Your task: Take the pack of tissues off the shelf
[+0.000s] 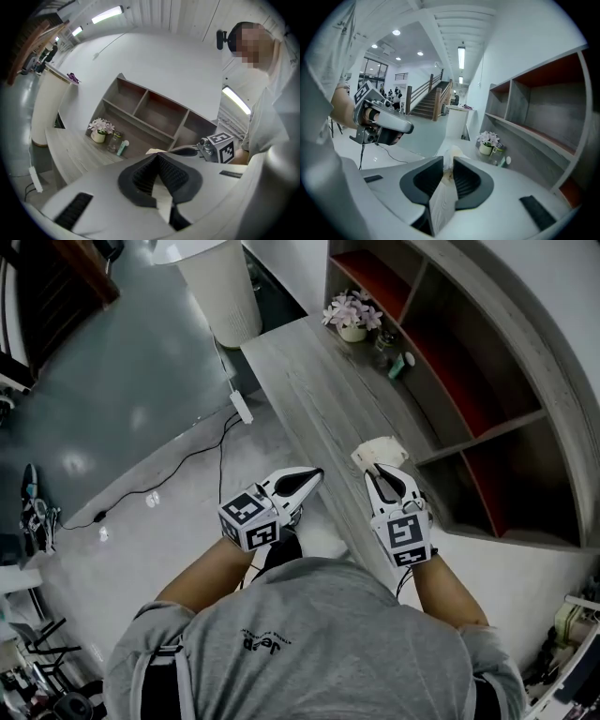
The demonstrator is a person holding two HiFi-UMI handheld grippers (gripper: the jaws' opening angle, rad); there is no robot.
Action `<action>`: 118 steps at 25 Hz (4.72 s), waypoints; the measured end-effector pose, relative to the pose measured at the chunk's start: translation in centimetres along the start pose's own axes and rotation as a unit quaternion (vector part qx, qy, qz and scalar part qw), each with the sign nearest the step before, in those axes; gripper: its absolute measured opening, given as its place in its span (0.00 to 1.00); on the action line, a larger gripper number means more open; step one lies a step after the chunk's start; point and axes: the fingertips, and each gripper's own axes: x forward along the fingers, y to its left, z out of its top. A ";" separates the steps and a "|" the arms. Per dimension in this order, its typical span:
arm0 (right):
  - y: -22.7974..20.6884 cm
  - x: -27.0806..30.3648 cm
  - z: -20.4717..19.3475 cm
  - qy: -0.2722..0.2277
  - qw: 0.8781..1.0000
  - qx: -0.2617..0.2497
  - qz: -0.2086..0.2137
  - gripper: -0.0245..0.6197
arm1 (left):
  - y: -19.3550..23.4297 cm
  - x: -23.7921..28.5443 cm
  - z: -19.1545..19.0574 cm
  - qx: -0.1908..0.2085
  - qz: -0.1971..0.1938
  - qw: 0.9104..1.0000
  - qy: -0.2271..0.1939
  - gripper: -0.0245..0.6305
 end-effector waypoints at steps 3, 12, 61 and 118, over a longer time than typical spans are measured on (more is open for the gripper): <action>0.7 3.7 1.8 -0.008 1.000 -0.006 0.012 0.17 | 4.0 -1.5 1.2 -0.002 0.017 1.000 -0.005 0.06; 1.5 15.0 6.8 -0.022 0.999 -0.016 0.026 0.17 | 15.2 -4.5 5.1 0.003 0.056 0.998 -0.027 0.06; -6.6 47.8 24.2 -0.098 0.991 -0.094 -0.011 0.17 | 48.1 0.3 18.3 0.059 0.121 0.989 -0.063 0.06; -6.3 56.8 8.8 0.075 0.997 0.004 -0.008 0.32 | 47.5 0.4 8.2 0.044 0.113 0.992 -0.022 0.06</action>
